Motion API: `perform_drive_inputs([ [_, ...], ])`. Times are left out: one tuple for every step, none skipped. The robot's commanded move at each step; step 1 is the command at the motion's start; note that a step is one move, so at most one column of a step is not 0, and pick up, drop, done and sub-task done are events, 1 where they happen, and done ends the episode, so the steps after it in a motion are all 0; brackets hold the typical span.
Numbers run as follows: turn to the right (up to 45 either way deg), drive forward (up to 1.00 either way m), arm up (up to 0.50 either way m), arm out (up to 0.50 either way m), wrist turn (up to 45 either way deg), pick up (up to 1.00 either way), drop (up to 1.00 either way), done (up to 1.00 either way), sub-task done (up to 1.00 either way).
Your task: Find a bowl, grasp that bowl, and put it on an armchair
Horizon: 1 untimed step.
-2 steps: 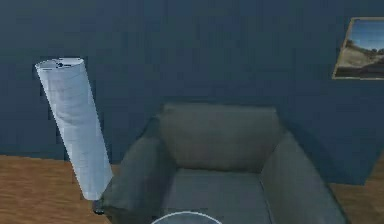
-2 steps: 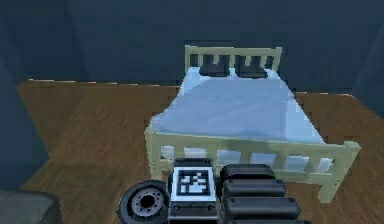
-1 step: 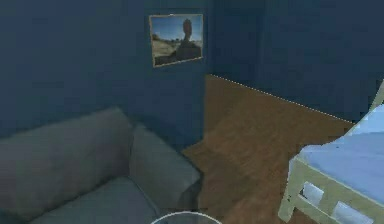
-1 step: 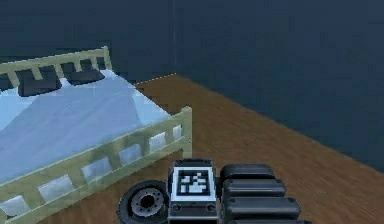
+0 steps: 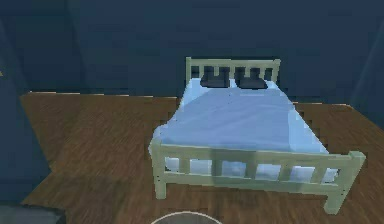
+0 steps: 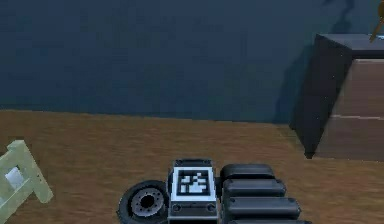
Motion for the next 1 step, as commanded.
perform_drive_inputs([
  [18.0, 0.00, 0.00, 0.00, 0.0, 0.00, 0.00, 0.00, 0.00],
])
